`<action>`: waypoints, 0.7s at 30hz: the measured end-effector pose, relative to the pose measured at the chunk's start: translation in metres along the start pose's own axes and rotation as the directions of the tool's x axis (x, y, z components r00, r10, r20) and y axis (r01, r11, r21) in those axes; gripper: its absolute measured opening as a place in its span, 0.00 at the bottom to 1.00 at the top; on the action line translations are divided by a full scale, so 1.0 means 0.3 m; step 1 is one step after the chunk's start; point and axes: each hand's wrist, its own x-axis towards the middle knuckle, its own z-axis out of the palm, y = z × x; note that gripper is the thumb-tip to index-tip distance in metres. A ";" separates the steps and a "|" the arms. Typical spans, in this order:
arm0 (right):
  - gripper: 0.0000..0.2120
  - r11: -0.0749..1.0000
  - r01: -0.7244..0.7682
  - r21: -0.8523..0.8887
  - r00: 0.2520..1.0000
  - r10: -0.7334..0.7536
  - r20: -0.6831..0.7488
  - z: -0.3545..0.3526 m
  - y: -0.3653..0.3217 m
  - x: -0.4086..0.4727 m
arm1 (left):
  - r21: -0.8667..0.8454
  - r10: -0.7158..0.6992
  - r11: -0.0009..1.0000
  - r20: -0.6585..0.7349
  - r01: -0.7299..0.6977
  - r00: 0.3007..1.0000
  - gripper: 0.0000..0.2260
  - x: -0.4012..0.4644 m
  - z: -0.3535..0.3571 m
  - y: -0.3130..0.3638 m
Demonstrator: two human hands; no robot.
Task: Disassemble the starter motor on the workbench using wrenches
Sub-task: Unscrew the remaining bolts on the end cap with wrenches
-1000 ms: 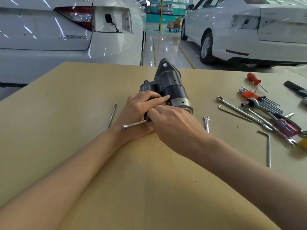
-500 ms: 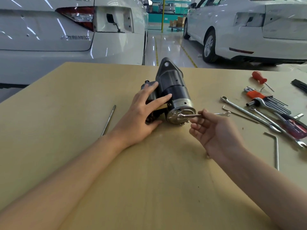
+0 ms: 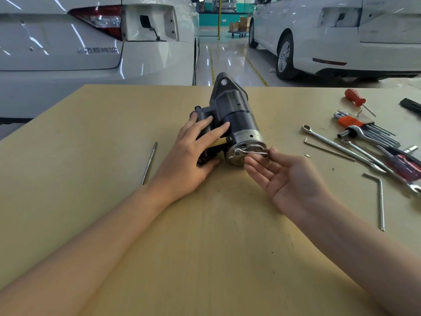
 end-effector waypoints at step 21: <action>0.06 0.976 0.186 -0.111 0.981 -0.179 0.068 -0.003 0.003 0.009 | 0.005 0.004 1.000 -0.025 -0.004 1.000 0.31 0.002 0.002 0.000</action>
